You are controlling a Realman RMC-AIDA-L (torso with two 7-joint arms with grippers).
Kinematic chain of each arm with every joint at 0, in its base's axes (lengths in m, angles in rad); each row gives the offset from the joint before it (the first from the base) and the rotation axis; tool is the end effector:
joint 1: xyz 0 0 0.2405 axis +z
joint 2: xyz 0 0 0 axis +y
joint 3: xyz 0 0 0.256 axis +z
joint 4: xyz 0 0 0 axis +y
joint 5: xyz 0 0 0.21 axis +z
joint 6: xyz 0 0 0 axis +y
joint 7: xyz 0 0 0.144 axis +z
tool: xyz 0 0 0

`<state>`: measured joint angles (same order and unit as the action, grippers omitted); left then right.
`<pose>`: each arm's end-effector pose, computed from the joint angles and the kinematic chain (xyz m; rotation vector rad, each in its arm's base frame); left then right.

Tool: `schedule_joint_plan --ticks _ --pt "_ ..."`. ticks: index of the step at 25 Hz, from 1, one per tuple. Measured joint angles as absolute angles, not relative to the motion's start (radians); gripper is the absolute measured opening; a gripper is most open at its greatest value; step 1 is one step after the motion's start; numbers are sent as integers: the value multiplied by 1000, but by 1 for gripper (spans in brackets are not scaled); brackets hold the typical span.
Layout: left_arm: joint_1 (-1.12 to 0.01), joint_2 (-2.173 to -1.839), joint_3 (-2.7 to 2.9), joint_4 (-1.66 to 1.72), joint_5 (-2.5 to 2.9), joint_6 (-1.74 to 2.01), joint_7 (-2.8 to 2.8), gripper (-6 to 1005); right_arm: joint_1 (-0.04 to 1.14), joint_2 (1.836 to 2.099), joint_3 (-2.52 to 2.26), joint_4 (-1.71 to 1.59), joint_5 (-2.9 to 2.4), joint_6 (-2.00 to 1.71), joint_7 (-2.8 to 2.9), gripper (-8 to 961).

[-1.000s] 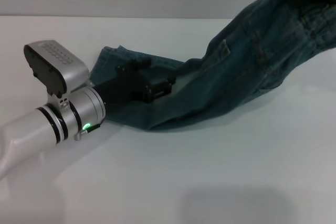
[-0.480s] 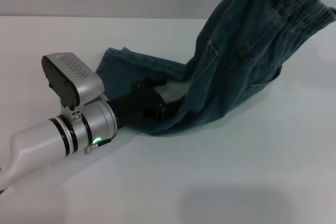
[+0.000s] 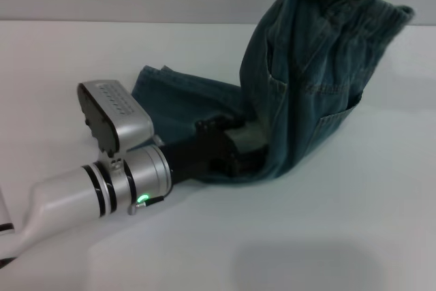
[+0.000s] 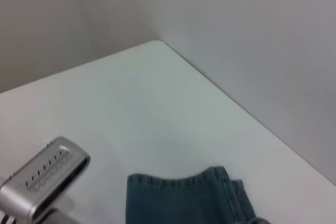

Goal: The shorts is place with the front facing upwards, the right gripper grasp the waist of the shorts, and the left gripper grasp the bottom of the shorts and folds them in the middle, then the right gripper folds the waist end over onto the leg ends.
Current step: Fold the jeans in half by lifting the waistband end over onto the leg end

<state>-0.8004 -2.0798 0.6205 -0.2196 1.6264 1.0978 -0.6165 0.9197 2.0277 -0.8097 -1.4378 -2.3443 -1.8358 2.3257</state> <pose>-0.2278 0.3283 -0.1271 -2.5533 -0.5676 -0.7502 0.0684 0.3915 0.1081 -2.7594 0.5693 0.1403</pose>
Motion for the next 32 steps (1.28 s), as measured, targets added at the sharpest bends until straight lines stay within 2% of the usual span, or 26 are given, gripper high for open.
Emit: schedule_joint_plan --ticks 16,32 --pt "-774 -2080 313 -319 1992 1037 -574 815 944 2037 -867 -1353 -2299 -1786 2293 22" --pt "-690 -2064 197 -220 2025 1041 -578 815 909 2040 -875 -1344 -2289 -1800 2276 23"
